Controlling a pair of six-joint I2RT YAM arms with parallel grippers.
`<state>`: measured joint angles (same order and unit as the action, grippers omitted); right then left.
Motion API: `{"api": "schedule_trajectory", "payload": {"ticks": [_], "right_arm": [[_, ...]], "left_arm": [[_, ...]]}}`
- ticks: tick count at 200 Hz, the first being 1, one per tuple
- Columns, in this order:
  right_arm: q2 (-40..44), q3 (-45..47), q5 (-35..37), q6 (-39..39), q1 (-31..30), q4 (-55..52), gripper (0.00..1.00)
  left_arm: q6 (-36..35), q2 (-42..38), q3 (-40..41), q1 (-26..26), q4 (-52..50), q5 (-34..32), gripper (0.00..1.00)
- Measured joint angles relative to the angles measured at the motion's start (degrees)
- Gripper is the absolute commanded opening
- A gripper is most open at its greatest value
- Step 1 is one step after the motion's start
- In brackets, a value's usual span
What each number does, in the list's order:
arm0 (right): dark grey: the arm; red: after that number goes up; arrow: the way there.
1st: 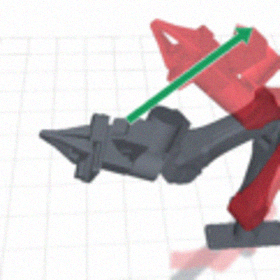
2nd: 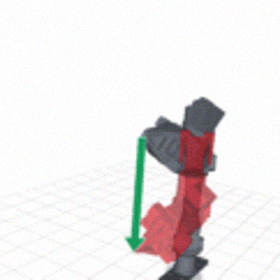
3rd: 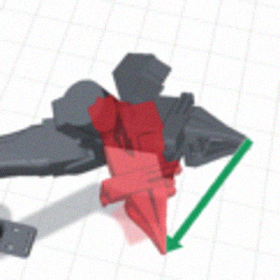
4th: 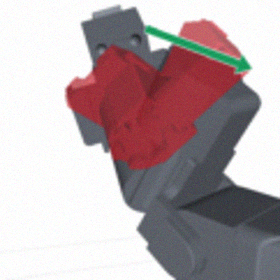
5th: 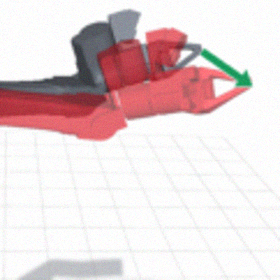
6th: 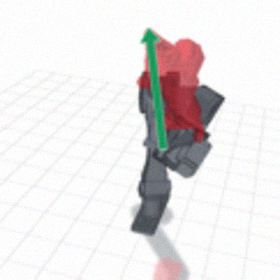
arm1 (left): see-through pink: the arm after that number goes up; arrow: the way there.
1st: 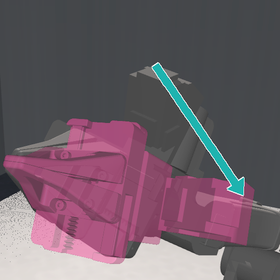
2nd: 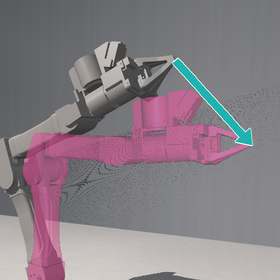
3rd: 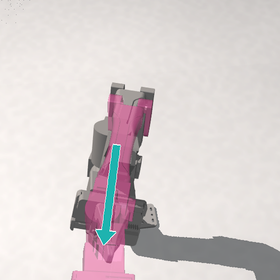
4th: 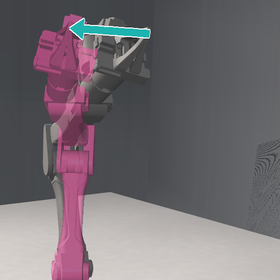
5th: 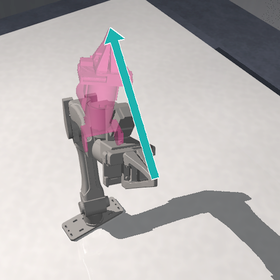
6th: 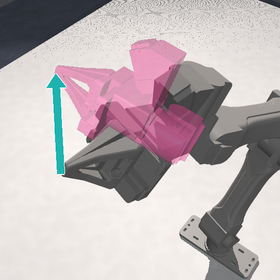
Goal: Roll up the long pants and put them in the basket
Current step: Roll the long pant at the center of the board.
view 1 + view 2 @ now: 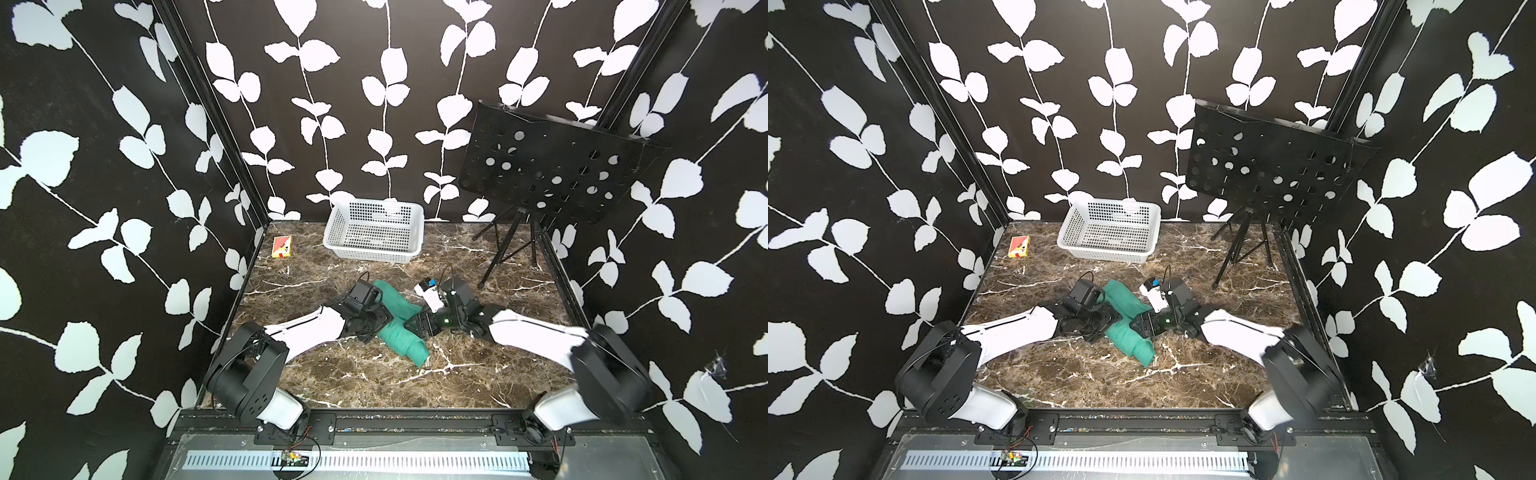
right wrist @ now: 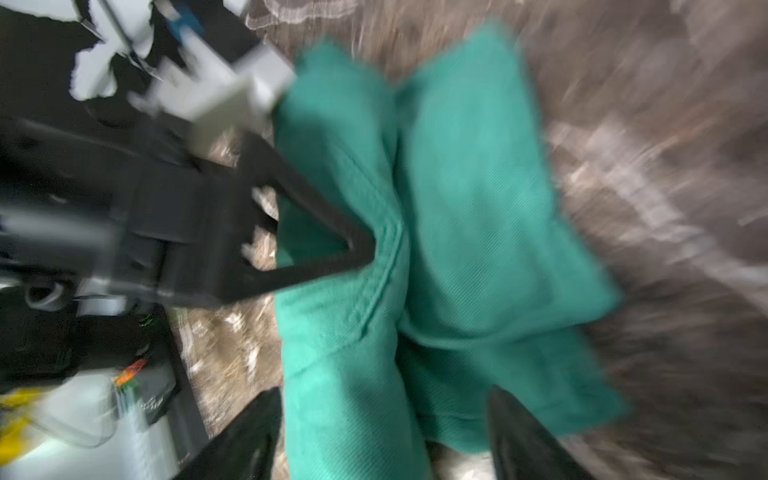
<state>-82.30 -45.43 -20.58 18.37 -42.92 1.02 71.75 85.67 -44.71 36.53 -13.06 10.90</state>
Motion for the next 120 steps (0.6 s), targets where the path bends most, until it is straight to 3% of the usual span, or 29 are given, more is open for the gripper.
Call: {"api": "schedule_trajectory", "payload": {"ticks": [38,81,100,120], "right_arm": [[2.8,1.1,20.7,-15.1,-16.0,0.4,0.88],[-6.3,1.1,33.6,-23.9,-20.8,0.5,0.87],[-10.3,0.8,37.3,-25.0,-21.5,1.5,0.74],[-11.7,0.5,39.9,-25.0,-22.1,2.4,0.54]], "left_arm": [[0.0,0.7,0.0,0.0,0.9,0.5,0.72],[0.3,1.0,-0.1,0.0,1.3,0.7,0.73],[0.6,1.1,-0.2,0.0,1.3,0.7,0.79],[0.8,1.0,-0.2,0.0,1.0,0.4,0.9]]}}
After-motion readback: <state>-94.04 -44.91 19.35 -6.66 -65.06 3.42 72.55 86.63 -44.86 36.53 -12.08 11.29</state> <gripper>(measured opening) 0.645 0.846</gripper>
